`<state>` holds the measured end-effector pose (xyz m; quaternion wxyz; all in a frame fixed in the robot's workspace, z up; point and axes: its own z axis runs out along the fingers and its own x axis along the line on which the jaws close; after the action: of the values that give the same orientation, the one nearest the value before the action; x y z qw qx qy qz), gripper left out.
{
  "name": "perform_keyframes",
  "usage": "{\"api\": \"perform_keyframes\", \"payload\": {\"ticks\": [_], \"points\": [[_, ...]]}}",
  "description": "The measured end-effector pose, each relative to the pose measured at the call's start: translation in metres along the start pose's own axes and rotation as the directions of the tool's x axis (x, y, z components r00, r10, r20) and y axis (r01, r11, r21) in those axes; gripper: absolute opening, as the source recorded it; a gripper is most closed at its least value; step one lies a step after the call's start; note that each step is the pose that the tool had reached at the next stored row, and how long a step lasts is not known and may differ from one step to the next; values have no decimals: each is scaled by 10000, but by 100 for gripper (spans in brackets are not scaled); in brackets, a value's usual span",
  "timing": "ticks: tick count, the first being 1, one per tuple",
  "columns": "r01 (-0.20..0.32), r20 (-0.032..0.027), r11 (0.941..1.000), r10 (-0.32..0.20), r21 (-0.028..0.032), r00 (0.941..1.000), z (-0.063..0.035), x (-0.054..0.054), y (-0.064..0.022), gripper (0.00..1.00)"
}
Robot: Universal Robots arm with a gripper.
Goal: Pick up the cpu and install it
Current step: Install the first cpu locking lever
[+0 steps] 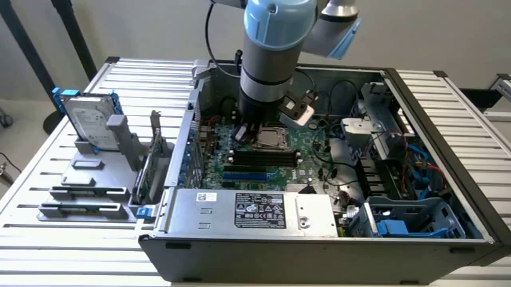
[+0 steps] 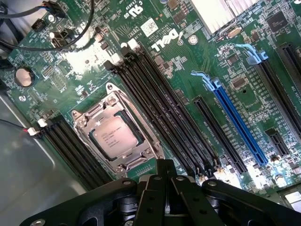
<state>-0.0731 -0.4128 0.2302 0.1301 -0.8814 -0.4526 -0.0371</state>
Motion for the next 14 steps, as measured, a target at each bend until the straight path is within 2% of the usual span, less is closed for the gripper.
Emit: {"api": "perform_keyframes", "payload": {"ticks": [7,14], "points": [[1,0,10000,-1,0,10000,111,-32,2,11],[1,-2,10000,-1,0,10000,161,-19,-17,11]]}}
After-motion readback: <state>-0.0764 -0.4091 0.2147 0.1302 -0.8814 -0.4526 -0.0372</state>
